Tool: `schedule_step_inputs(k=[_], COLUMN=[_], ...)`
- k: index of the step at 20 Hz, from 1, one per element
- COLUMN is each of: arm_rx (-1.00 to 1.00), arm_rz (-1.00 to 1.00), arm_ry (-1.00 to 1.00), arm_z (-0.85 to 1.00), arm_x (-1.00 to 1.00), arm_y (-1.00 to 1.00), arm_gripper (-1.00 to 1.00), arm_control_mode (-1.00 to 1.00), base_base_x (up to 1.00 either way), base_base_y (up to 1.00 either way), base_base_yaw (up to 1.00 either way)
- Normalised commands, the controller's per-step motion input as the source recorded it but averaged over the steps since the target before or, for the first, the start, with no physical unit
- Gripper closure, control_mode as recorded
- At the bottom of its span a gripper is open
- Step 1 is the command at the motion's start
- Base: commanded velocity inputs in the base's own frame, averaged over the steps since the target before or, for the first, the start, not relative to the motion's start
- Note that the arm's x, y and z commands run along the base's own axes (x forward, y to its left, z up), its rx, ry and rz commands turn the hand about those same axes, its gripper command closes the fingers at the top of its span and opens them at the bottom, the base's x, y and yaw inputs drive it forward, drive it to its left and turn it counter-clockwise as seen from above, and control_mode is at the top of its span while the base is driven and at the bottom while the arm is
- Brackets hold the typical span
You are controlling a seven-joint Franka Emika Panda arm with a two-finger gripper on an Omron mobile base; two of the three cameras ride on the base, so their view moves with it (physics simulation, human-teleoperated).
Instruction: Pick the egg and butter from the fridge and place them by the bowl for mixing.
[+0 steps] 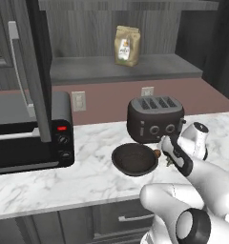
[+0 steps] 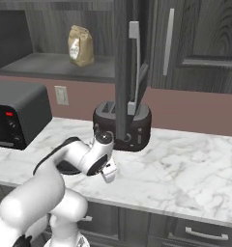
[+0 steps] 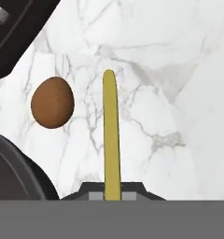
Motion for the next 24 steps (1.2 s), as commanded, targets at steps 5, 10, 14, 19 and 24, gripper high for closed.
schedule_step_inputs(k=[5,10,14,19,24], arm_rx=[0.06,0.05,0.09,0.10,0.09], arm_rz=[-0.03,0.00,0.00,0.00,0.00], arm_ry=[0.00,0.02,0.04,0.00,0.00], arm_z=[-0.30,-0.34,-0.23,-0.10,-0.07], arm_x=[0.20,0.11,0.08,0.09,0.06], arm_y=[0.04,0.01,0.00,0.03,0.06], arm_gripper=[1.00,1.00,1.00,1.00,1.00], arm_control_mode=[-1.00,-1.00,-1.00,-1.00,-1.00], base_base_x=[0.00,0.00,0.00,0.00,0.00], base_base_y=[0.00,0.00,0.00,0.00,0.00], base_base_yaw=[0.00,0.00,0.00,0.00,0.00])
